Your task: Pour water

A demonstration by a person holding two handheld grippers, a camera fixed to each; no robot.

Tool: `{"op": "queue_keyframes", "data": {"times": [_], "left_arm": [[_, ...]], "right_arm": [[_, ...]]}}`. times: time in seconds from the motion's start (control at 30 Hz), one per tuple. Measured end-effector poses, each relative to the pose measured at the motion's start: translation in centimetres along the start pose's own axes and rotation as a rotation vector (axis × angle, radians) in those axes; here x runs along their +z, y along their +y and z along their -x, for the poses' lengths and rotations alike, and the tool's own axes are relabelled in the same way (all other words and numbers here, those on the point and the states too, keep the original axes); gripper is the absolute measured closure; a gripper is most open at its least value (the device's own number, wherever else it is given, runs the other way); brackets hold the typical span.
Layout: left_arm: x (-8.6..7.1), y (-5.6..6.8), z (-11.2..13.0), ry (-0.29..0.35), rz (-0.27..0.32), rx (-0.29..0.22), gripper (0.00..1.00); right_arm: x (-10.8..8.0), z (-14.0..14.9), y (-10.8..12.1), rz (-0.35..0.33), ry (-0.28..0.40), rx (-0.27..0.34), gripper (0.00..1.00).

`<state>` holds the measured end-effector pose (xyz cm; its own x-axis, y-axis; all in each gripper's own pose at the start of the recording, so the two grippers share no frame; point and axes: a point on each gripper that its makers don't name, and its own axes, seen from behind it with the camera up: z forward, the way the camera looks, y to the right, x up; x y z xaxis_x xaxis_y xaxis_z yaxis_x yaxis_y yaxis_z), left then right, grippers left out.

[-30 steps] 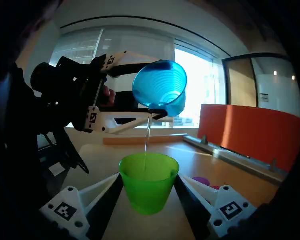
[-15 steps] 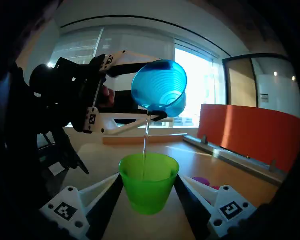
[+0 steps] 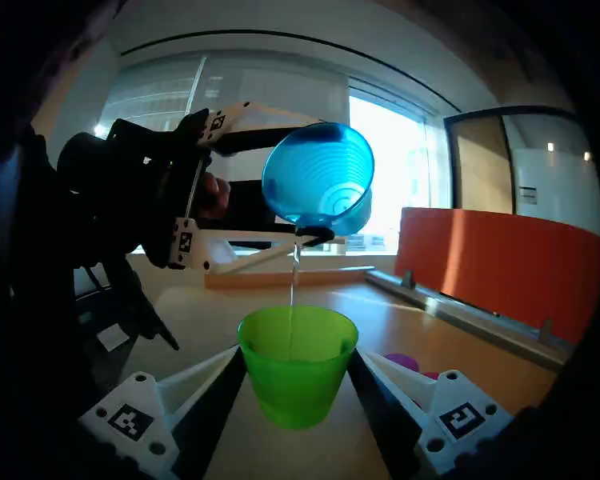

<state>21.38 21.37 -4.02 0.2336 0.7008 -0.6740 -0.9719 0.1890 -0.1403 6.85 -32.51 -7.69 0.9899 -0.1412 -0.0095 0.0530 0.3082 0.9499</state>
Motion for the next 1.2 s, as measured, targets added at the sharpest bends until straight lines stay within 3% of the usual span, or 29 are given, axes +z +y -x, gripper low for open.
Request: {"op": "queue_keyframes", "data": {"times": [1.2], "left_arm": [[0.16, -0.08, -0.42, 0.012, -0.001, 0.063, 0.14]], "right_arm": [[-0.16, 0.12, 0.26, 0.005, 0.001, -0.002, 0.12]]}}
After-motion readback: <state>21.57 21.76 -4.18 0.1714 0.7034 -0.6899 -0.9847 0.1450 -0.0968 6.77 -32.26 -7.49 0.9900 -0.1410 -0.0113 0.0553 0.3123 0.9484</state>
